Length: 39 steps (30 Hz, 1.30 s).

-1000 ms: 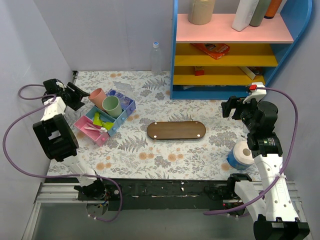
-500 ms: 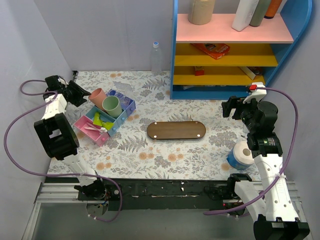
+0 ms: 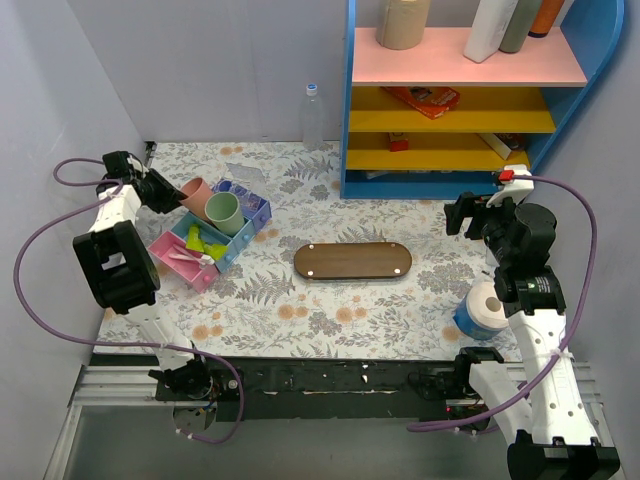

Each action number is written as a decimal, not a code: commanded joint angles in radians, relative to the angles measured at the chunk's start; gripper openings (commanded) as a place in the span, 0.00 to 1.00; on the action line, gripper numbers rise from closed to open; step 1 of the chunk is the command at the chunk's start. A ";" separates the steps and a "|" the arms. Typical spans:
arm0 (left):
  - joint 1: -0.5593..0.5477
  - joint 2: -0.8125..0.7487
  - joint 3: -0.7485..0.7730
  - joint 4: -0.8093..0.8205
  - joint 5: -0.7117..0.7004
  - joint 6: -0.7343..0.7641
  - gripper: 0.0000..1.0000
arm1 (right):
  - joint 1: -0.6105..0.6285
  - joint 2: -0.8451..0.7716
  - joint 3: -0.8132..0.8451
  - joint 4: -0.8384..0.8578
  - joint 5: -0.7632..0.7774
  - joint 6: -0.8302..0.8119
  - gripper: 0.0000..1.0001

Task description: Prepare toiletry sets of a toothbrush and toothpaste on the tray

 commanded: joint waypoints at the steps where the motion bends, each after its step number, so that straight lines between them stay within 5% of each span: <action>1: -0.002 -0.039 0.036 -0.020 -0.019 0.017 0.20 | 0.002 -0.016 0.007 0.025 0.012 -0.006 0.85; 13: -0.002 -0.111 0.068 -0.047 -0.071 0.022 0.00 | 0.004 -0.015 0.001 0.028 0.015 -0.006 0.86; 32: -0.002 -0.235 0.118 -0.080 -0.160 0.140 0.00 | 0.005 -0.002 0.004 0.029 0.014 -0.006 0.85; 39: -0.002 -0.310 0.127 -0.095 -0.356 0.191 0.00 | 0.005 -0.002 0.012 0.023 0.018 -0.010 0.85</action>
